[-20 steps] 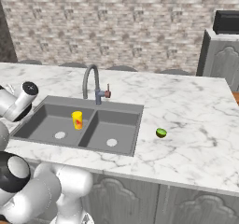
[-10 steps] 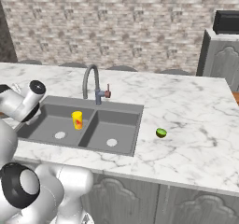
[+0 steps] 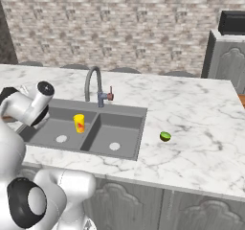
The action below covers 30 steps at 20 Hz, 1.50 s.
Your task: Remove the kiwi and lemon from the sink. Then move the bowl and cup from the counter to the sink for washing.
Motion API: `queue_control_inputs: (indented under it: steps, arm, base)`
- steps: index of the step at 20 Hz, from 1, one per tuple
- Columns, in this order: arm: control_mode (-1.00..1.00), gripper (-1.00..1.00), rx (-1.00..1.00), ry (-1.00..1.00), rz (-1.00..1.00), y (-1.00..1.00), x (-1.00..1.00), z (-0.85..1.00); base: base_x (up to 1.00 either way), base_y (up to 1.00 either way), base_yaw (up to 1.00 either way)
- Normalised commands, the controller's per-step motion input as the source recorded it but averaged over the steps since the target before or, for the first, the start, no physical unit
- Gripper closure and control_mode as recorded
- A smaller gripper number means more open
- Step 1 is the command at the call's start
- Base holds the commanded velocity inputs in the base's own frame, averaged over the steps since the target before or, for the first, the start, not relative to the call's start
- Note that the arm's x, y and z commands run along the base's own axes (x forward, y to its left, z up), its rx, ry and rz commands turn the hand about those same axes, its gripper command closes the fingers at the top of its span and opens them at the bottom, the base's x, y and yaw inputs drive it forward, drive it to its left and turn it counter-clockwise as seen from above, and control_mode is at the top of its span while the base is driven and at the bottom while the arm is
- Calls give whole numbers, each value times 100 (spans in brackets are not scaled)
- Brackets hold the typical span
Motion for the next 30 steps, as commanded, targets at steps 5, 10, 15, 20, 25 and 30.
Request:
queue_control_inputs:
  steps: [5, 10, 15, 20, 25, 30]
  arm:
    - [-100, 100, -9, 12, 0, -32, 0, 2]
    - [-100, 100, -8, 10, 0, -29, 0, 2]
    - [-100, 100, -10, 7, 0, -28, 0, 0]
    - [-100, 100, -14, 1, 0, -23, 0, 0]
    - [-100, 100, -15, 0, 0, -16, 0, 0]
    - [-100, 100, -12, -3, 0, -18, 0, 0]
  base:
    - [0, 0, 0]
    - [0, 0, 0]
    - [0, 0, 0]
    - [0, 0, 0]
    - [0, 0, 0]
    - [0, 0, 0]
